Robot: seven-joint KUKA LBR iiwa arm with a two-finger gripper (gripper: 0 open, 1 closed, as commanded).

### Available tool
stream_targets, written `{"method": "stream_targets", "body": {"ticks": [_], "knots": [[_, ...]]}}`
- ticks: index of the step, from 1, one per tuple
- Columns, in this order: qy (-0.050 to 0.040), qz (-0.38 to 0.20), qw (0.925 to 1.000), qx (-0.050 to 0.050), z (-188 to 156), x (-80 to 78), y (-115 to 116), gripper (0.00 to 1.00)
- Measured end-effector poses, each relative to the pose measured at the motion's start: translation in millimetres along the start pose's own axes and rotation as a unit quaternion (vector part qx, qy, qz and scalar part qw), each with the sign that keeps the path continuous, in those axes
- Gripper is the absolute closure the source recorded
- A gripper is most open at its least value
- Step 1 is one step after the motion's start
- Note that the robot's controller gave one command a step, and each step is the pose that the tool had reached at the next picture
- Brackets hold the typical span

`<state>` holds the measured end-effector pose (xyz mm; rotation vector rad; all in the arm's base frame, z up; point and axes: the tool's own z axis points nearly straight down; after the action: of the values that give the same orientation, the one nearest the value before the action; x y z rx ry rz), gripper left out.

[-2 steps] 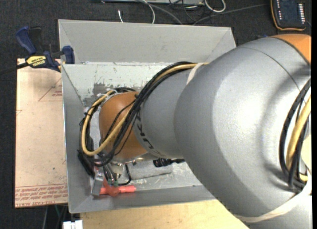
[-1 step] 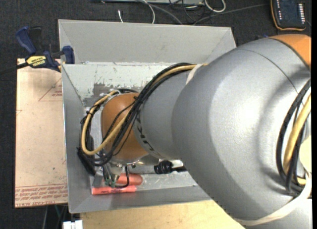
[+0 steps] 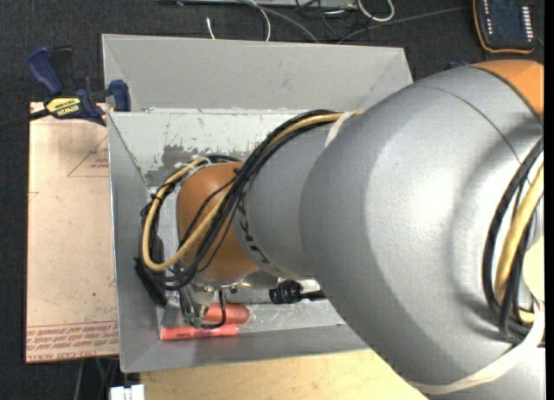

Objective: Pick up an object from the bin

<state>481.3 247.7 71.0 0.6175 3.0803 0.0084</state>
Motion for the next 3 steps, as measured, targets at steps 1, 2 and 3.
{"method": "stream_targets", "body": {"ticks": [1, 2, 3], "knots": [[0.0016, 0.000, 1.0000, 0.002, -9.9, 0.9, -1.0, 1.00], [0.0013, 0.000, 1.0000, 0.001, -28.2, 0.7, -0.6, 1.00], [0.0030, -0.001, 1.0000, 0.003, -54.7, 1.6, -1.5, 1.00]]}}
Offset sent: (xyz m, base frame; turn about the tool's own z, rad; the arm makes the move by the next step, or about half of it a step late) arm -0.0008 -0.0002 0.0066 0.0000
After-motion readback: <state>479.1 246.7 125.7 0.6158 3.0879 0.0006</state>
